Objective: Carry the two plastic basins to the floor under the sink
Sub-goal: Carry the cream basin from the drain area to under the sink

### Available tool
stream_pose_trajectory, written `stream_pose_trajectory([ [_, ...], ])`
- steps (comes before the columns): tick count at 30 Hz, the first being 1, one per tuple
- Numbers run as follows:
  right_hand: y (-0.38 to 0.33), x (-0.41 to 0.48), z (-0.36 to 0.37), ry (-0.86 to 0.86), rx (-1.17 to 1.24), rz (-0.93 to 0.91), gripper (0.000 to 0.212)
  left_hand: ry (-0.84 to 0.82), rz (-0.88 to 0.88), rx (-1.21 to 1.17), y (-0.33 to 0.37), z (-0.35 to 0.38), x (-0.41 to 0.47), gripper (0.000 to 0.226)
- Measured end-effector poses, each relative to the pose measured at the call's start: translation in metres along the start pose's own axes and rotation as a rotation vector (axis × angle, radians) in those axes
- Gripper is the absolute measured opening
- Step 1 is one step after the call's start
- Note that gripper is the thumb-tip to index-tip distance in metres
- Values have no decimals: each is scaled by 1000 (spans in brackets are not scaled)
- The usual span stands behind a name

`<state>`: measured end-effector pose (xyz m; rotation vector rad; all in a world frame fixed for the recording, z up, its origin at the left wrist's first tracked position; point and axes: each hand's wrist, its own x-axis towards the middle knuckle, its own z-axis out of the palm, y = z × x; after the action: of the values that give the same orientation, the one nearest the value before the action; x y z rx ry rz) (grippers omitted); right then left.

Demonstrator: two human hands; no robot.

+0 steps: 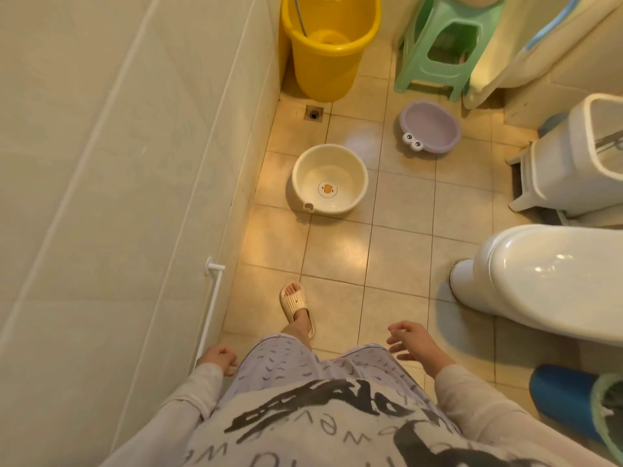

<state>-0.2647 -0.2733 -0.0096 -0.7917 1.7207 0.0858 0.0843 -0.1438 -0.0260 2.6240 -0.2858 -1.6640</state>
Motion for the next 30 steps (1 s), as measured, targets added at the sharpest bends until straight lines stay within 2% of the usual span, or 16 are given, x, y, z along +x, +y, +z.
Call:
stream_pose_trajectory([
  [7,-31,23,-16,61,59,123,20,-25,219,-5,158,-57,16,25],
  [12,-54,36,-26,74,73,160,24,-24,312,-51,229,-79,19,24],
  [20,-137,77,-52,49,63,93,21,-66,207,16,247,-68,40,22],
  [25,-199,111,-85,22,59,20,17,-35,62,-18,269,-61,52,24],
  [30,-240,139,-114,-10,4,6,16,-39,32,-83,305,-52,62,24],
])
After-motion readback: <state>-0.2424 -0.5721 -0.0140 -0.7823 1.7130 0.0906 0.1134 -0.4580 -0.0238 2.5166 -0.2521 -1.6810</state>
